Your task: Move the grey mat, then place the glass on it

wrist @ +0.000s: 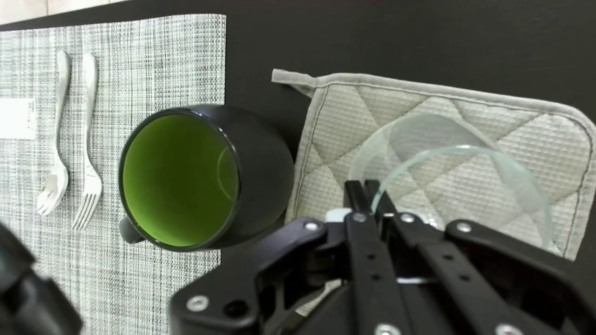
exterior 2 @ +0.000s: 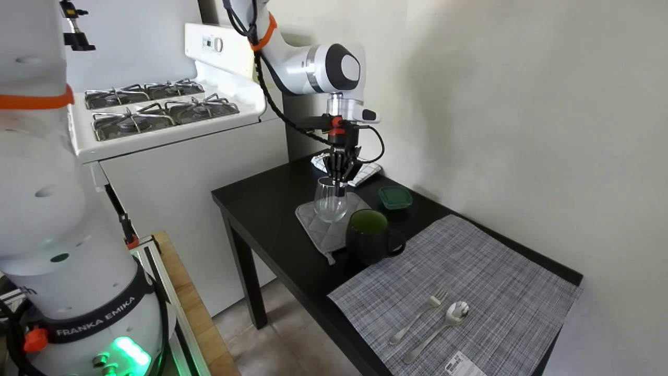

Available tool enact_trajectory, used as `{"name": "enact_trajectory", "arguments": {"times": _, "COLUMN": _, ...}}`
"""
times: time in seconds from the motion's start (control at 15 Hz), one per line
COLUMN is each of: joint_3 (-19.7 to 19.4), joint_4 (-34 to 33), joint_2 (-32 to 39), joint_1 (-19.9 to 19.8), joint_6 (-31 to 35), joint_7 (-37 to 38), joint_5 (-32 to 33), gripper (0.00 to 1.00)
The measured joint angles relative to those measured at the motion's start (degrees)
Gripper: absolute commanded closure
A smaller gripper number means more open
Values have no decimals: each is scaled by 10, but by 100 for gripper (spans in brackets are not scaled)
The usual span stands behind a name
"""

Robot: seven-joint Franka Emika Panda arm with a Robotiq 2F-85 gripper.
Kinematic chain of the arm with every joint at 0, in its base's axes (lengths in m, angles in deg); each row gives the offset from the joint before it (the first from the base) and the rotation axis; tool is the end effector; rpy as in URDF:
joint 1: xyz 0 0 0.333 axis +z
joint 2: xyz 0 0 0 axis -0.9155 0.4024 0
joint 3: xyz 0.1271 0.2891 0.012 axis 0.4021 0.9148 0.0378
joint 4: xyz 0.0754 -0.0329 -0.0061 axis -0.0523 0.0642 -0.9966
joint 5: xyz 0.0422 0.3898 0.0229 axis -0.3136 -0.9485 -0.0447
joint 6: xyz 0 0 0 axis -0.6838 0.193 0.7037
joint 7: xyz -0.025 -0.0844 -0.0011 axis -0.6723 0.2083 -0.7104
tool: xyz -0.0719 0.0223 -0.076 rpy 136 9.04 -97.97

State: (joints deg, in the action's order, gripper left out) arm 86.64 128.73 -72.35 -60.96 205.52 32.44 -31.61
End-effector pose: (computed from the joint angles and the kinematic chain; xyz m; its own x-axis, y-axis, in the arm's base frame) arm 0.5240 0.0407 0.2516 0.9564 -0.0984 -0.2748 -0.0081 -0.9501 0.3120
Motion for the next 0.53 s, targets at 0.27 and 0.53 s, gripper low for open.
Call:
{"name": "enact_trajectory", "arguments": {"times": 0.27, "joint_3": -1, "joint_4": 0, "joint_2": 6, "joint_1": 0, "joint_6": 26, "joint_7": 13, "joint_5": 0, "gripper": 99}}
{"name": "enact_trajectory", "arguments": {"times": 0.53, "joint_3": -5, "joint_4": 0, "joint_2": 8, "joint_1": 0, "joint_6": 44, "joint_7": 19, "joint_5": 0, "gripper": 99}}
